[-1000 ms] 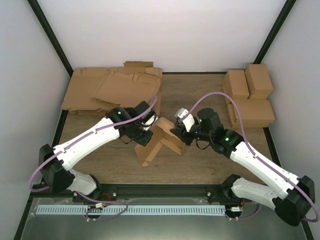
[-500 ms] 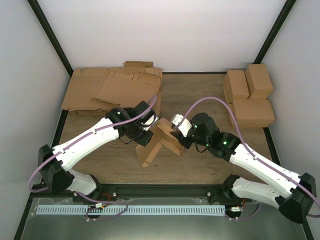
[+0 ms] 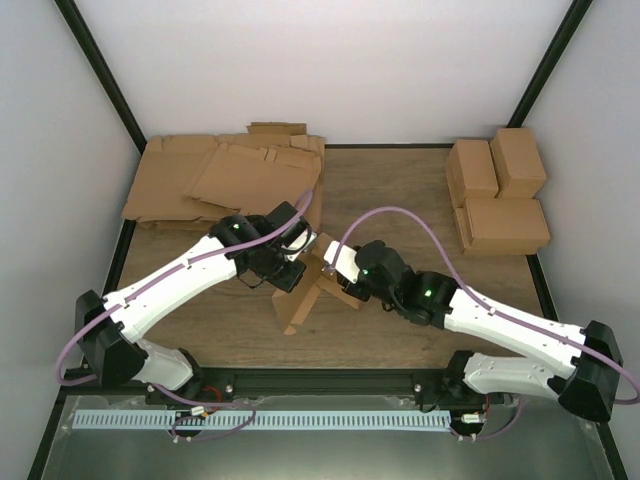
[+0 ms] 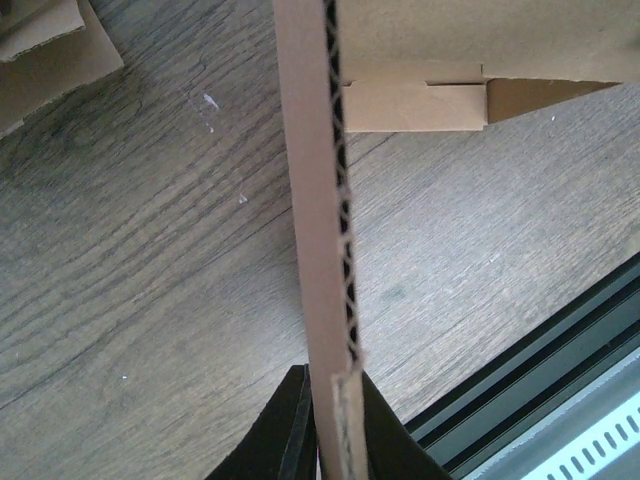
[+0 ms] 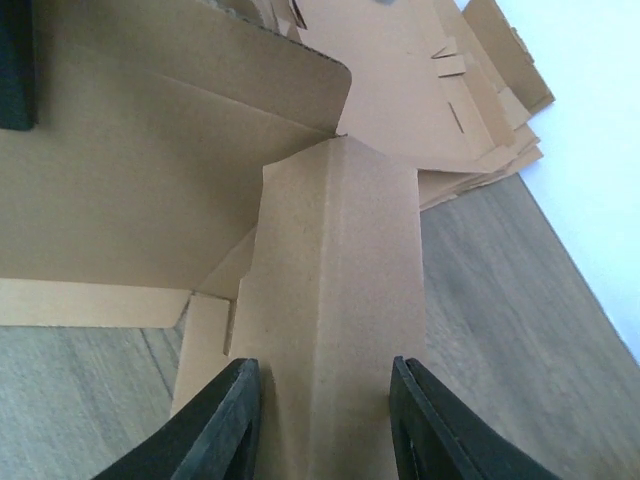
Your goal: Fold the paper box
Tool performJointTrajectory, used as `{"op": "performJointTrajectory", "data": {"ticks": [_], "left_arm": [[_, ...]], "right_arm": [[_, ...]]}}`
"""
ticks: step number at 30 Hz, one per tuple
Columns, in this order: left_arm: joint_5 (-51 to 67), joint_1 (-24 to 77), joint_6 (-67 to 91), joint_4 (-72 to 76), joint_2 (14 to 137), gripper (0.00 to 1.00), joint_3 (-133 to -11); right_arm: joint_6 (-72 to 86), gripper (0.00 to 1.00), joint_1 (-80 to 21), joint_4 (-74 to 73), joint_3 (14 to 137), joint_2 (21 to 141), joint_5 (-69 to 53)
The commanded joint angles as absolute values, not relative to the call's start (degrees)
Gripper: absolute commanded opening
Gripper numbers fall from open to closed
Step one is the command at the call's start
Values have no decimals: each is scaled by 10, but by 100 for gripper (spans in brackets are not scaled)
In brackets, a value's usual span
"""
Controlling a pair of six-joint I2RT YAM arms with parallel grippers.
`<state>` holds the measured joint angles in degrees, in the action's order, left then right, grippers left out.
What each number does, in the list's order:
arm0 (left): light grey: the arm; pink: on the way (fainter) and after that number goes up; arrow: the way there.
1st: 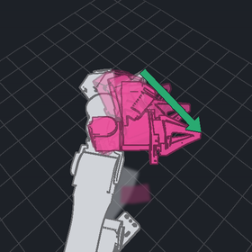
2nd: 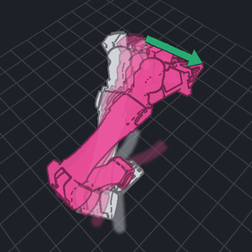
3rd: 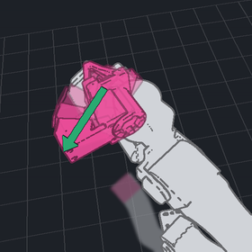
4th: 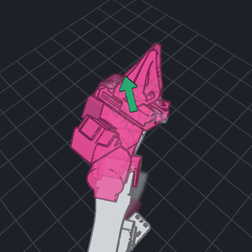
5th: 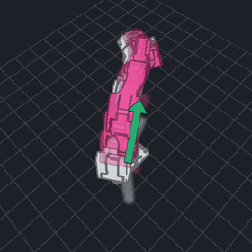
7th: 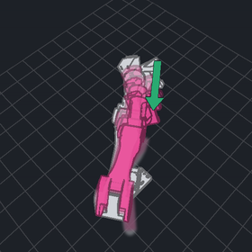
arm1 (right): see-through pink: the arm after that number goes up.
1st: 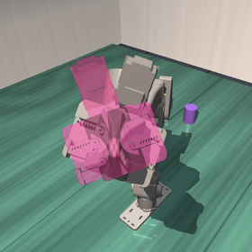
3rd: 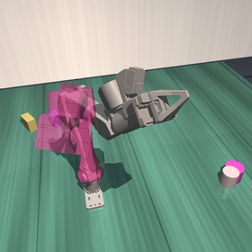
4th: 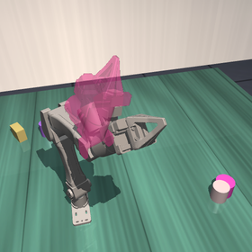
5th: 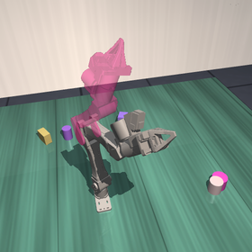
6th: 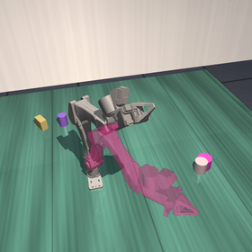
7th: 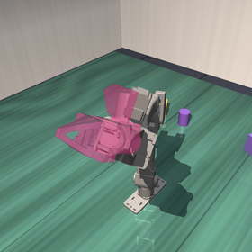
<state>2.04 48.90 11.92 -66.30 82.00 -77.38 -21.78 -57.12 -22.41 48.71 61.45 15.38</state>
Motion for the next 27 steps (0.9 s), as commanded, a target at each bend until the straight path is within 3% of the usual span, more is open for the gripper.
{"op": "performJointTrajectory", "data": {"ticks": [1, 17, 27], "left_arm": [[42, 493, 119, -644, 801, 8, -779], [52, 493, 113, -637, 795, 9, -777], [59, 493, 115, -627, 787, 10, -775]], "right_arm": [[-254, 38, -608, -234, 480, 630, 253], [-348, 36, -631, -131, 413, 675, 375], [-399, 12, -632, -51, 395, 704, 404]]}}
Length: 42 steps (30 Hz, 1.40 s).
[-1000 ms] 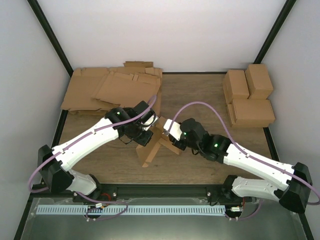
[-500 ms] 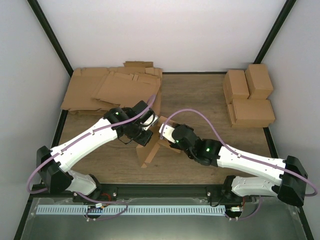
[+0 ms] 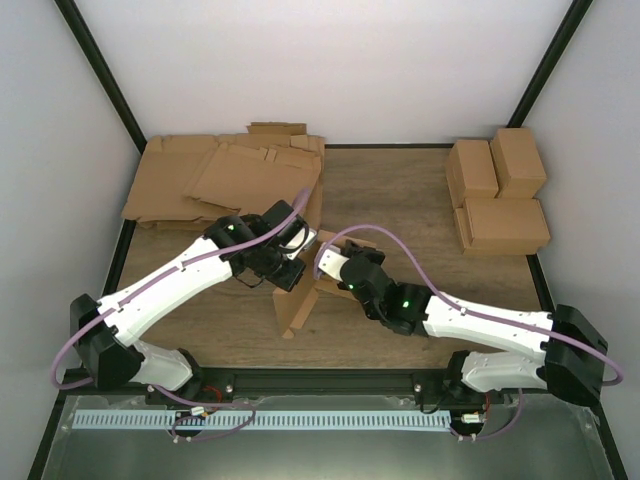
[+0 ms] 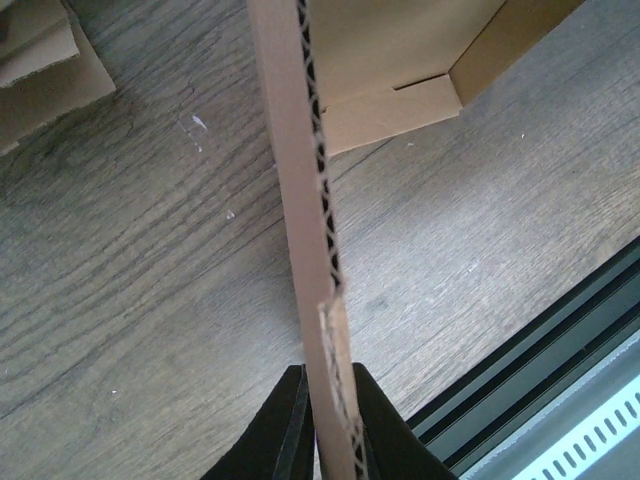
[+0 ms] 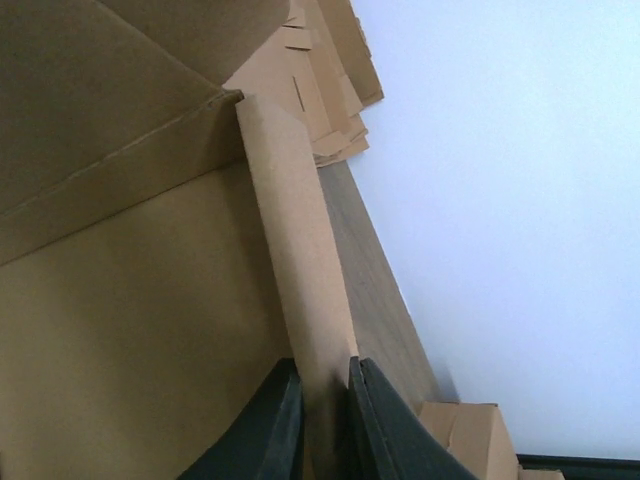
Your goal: Fold the paper box
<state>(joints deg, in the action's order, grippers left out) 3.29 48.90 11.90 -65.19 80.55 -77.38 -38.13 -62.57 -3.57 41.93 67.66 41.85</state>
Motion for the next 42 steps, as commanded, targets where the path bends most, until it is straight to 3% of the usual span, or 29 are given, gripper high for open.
{"op": "performJointTrajectory", "data": {"ticks": [1, 4, 8, 11, 13, 15, 17, 22, 26, 31, 37, 42], "left_arm": [[61, 493, 115, -627, 785, 10, -775], [64, 493, 115, -625, 781, 10, -772], [73, 493, 116, -621, 776, 11, -770], [93, 493, 129, -609, 767, 21, -776], [95, 492, 145, -601, 756, 38, -791], [75, 491, 167, -601, 743, 60, -815], [47, 490, 186, -607, 727, 76, -846], [-5, 488, 230, -616, 680, 99, -913], [-28, 486, 255, -624, 660, 100, -927], [-91, 478, 281, -643, 642, 100, -885], [-20, 434, 314, -552, 610, 100, -709], [-33, 429, 347, -496, 577, 100, -612]], "right_arm": [[-402, 9, -632, -45, 394, 708, 408], [-403, 2, -631, -32, 395, 718, 422], [-402, 1, -631, -20, 394, 723, 427], [-401, 1, -632, -24, 391, 720, 421], [-367, 1, -628, -41, 399, 716, 419], [-297, 1, -607, -99, 434, 708, 359], [-230, 1, -573, -139, 462, 698, 298], [-84, 1, -457, -193, 503, 692, 101], [13, 1, -365, -201, 500, 721, -42], [99, 1, -336, -188, 469, 784, -108], [180, 1, -333, -109, 396, 827, -117], [188, 1, -334, -93, 372, 829, -85]]}}
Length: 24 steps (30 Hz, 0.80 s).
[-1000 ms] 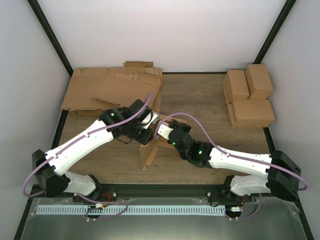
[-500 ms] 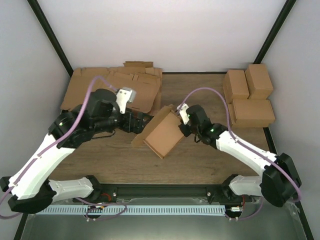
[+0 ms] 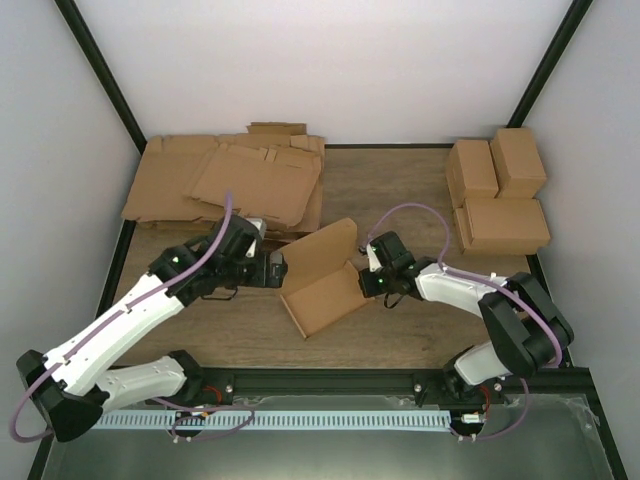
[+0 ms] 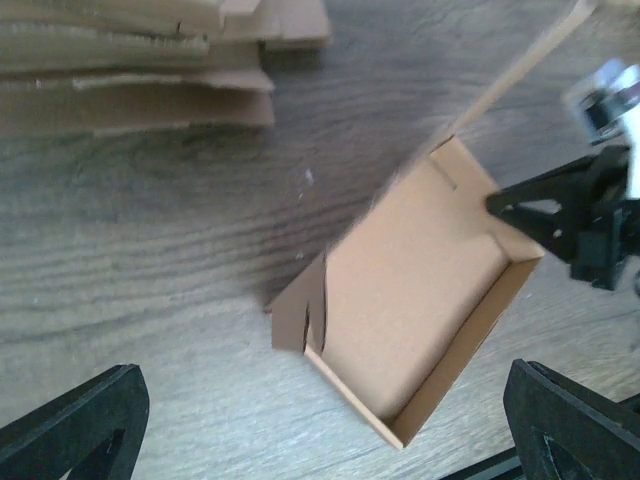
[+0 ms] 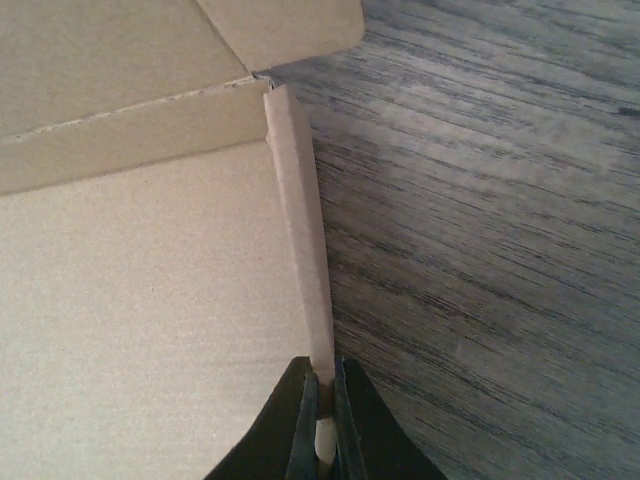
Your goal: Fold the paper box
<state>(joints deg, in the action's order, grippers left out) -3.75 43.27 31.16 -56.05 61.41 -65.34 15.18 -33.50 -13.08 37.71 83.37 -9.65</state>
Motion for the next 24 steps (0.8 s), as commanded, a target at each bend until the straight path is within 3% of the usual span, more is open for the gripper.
{"op": "performJointTrajectory", "data": {"ticks": [1, 5, 13, 24], "left_arm": [[-28, 429, 352, -482, 569, 100, -594], [5, 429, 366, -425, 550, 100, -534], [-31, 429, 370, -418, 551, 100, -506], [-37, 429, 370, -399, 556, 100, -482]], "right_arm": [[192, 3, -335, -96, 368, 825, -74], [190, 13, -350, -101, 371, 812, -49], [188, 21, -405, -137, 409, 845, 35], [202, 18, -435, -194, 465, 925, 124]]}}
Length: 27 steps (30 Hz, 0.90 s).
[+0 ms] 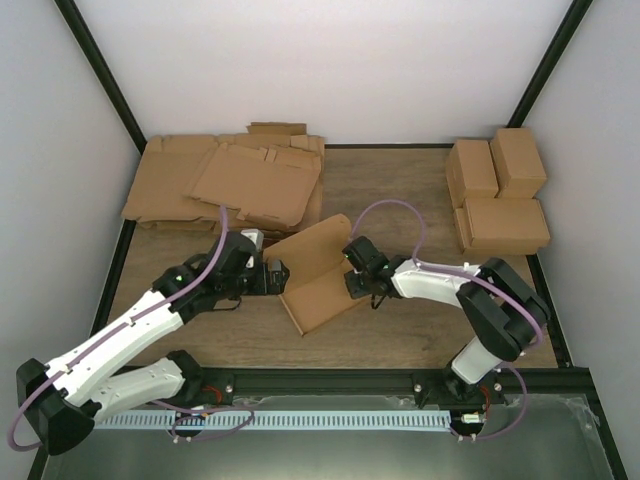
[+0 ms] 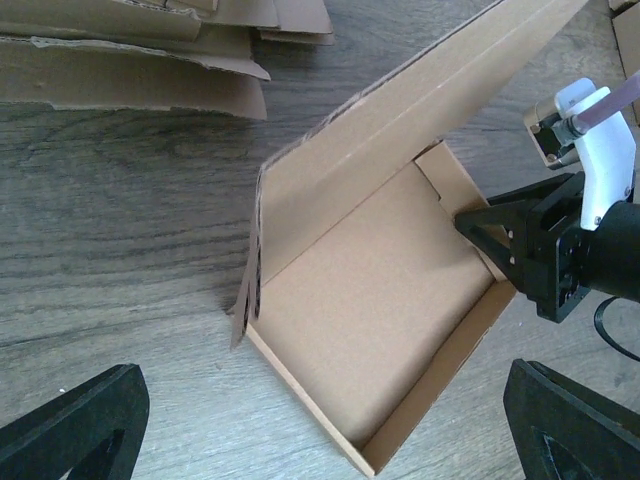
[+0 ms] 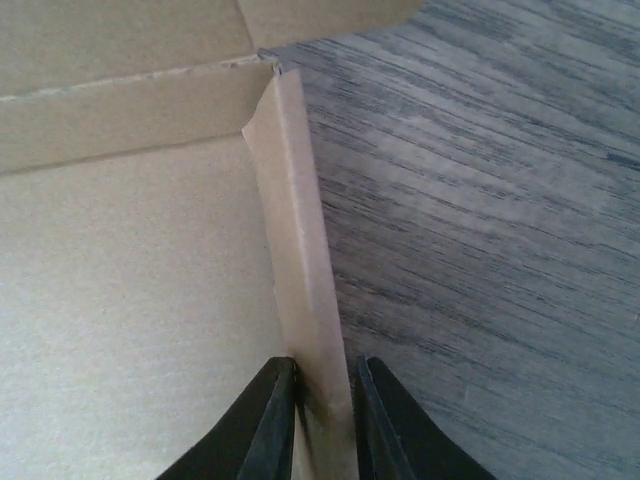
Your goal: Fold the paper box
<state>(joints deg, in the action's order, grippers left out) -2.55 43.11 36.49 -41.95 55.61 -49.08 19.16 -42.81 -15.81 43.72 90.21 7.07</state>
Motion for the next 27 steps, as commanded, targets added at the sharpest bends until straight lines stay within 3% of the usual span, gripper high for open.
{"op": "performJointTrajectory", "data": {"ticks": [1, 3, 10, 16, 27], "left_arm": [[-39, 429, 372, -398, 555, 100, -480], [-42, 429, 373, -395, 553, 100, -475], [-38, 430, 378, -382, 557, 100, -462], [-31, 429, 387, -368, 556, 100, -444], [-43, 429, 417, -365, 560, 100, -430]], "right_arm": [[203, 13, -435, -198, 470, 933, 132], [209, 1, -438, -208, 476, 942, 149], [221, 1, -457, -229, 487, 956, 200], [220, 25, -457, -207, 481, 928, 158], [220, 41, -441, -168, 462, 869, 94]]}}
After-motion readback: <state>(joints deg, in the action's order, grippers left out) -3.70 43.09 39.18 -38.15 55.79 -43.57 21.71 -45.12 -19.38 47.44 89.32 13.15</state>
